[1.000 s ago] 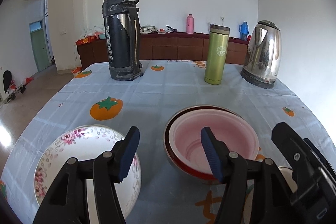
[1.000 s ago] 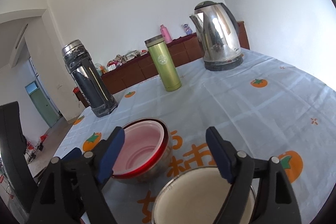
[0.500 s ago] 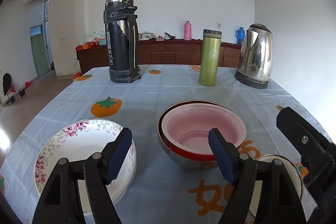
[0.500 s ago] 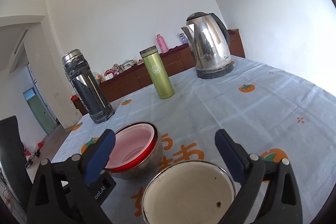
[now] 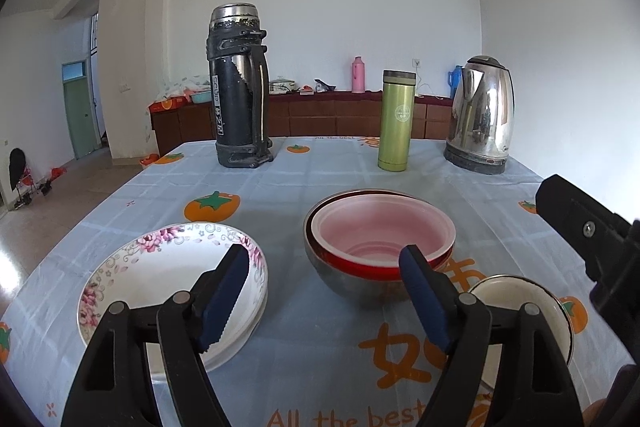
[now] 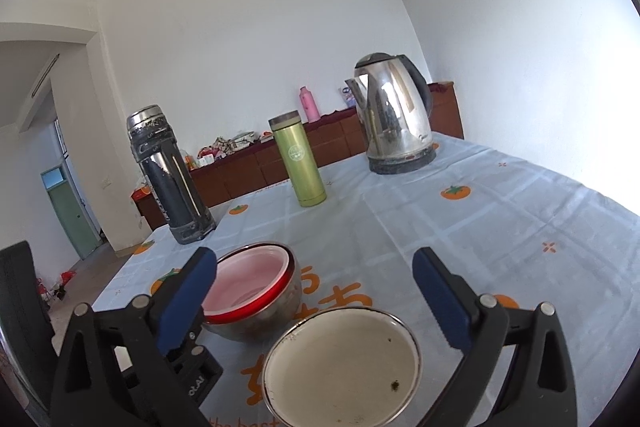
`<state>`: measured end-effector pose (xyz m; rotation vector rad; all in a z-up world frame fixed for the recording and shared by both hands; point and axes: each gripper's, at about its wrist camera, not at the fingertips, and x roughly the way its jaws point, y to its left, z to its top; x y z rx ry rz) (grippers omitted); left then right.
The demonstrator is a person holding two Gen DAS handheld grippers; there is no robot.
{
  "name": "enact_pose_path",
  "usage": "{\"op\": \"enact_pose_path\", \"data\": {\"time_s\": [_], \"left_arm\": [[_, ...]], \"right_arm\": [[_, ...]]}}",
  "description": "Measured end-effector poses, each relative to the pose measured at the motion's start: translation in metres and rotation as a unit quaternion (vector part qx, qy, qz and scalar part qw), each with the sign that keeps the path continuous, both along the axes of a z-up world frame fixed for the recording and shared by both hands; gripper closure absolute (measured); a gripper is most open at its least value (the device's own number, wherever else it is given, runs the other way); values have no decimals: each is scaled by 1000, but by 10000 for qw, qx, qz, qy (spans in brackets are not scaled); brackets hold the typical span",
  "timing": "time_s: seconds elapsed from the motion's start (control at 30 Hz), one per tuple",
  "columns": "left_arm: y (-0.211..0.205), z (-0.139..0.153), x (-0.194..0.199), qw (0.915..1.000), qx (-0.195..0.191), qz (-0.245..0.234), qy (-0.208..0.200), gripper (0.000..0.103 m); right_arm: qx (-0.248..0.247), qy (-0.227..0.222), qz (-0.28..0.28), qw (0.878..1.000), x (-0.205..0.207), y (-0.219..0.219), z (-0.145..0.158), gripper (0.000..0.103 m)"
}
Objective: Organize plates and bowls
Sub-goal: 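Withdraw both grippers and move them toward the white enamel bowl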
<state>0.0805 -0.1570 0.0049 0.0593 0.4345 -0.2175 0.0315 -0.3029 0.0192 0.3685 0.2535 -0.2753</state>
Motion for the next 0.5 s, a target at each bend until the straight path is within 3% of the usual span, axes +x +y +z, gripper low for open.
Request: {"op": "enact_pose_path", "data": {"time_s": [0.5], "left_arm": [[0,-3,-18,9998,81,-109,-177,24]], "right_arm": [[-279,-55,-147,9995,-22,2,-1,1]]}}
